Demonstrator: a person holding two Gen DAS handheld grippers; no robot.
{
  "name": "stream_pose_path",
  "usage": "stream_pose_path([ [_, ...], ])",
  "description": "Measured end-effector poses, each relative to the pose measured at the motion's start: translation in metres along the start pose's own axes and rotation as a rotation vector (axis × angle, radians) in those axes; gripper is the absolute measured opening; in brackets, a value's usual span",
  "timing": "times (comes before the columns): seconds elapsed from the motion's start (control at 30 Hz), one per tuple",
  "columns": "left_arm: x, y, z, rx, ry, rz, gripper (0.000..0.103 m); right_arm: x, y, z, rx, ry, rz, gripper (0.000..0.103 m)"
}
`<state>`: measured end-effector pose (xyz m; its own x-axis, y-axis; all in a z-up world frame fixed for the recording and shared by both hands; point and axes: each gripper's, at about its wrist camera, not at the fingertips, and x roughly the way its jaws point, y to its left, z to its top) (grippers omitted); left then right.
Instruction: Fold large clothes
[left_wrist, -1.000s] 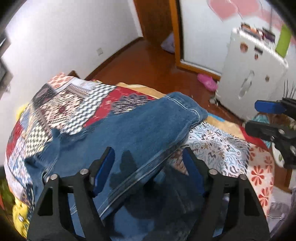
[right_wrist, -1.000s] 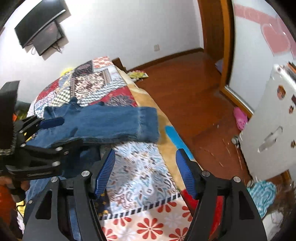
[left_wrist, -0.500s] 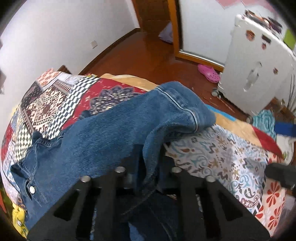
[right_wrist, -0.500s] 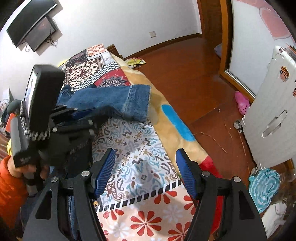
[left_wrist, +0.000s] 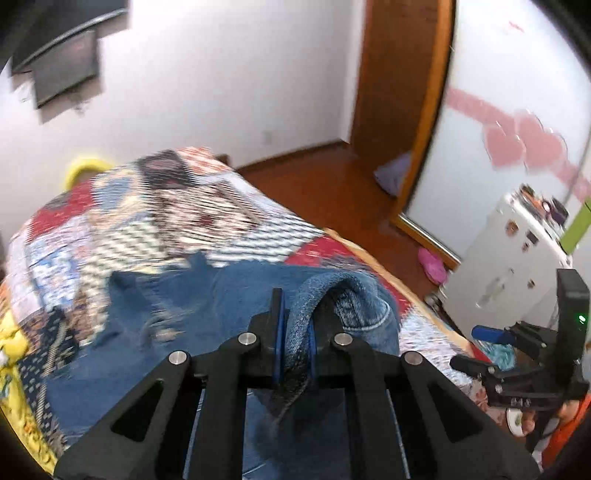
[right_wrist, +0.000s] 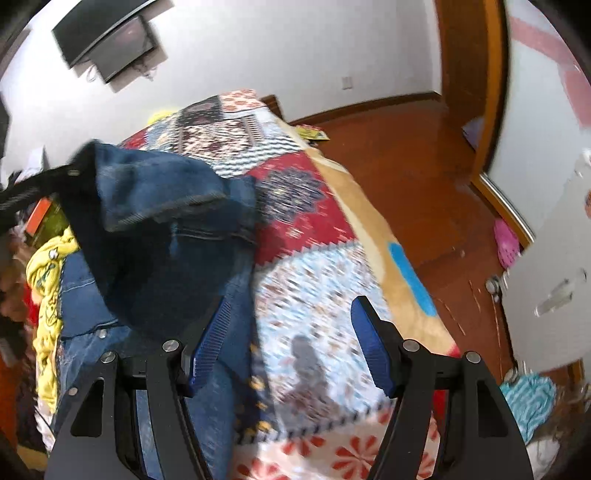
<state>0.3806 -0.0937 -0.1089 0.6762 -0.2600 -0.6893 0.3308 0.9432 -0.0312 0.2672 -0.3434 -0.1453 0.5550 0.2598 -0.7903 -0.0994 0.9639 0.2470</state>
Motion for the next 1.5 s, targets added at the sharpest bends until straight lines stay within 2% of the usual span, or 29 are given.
stream_pose_path([
  [0.17, -0.034, 0.058, -0.035, -0.092, -0.012, 0.080, 0.009, 0.029, 0.029, 0.010, -0.078, 0.049, 0.043, 0.064],
  [0.37, -0.025, 0.116, -0.104, -0.203, 0.122, 0.141, 0.010, 0.087, 0.048, 0.002, -0.120, 0.223, 0.046, 0.064],
  [0.43, -0.018, 0.128, -0.132, -0.232, 0.179, 0.144, 0.011, 0.098, 0.051, -0.003, -0.136, 0.254, 0.023, 0.065],
  [0.5, -0.016, 0.138, -0.156, -0.260, 0.215, 0.154, 0.015, 0.096, 0.052, -0.005, -0.154, 0.241, 0.012, 0.066],
  [0.6, -0.022, 0.149, -0.184, -0.306, 0.221, 0.179, 0.027, 0.094, 0.050, -0.008, -0.159, 0.247, 0.004, 0.069],
  [0.67, -0.030, 0.158, -0.201, -0.355, 0.210, 0.194, 0.042, 0.093, 0.050, -0.010, -0.163, 0.249, -0.002, 0.070],
  [0.73, -0.035, 0.167, -0.212, -0.399, 0.206, 0.201, 0.053, 0.092, 0.052, -0.011, -0.173, 0.251, -0.013, 0.070],
  [0.83, -0.041, 0.182, -0.234, -0.478, 0.216, 0.190, 0.055, 0.092, 0.057, -0.012, -0.178, 0.253, -0.025, 0.070],
  [1.07, -0.054, 0.190, -0.262, -0.520, 0.224, 0.266, 0.056, 0.093, 0.059, -0.013, -0.187, 0.256, -0.041, 0.072],
  [1.17, -0.061, 0.197, -0.270, -0.541, 0.227, 0.253, 0.058, 0.092, 0.061, -0.015, -0.188, 0.253, -0.047, 0.073],
  [1.37, -0.082, 0.190, -0.269, -0.396, 0.282, 0.362, 0.058, 0.088, 0.060, -0.013, -0.179, 0.265, -0.040, 0.073],
  [1.5, -0.103, 0.207, -0.257, -0.369, 0.254, 0.379, 0.061, 0.077, 0.059, -0.002, -0.183, 0.222, -0.026, 0.073],
])
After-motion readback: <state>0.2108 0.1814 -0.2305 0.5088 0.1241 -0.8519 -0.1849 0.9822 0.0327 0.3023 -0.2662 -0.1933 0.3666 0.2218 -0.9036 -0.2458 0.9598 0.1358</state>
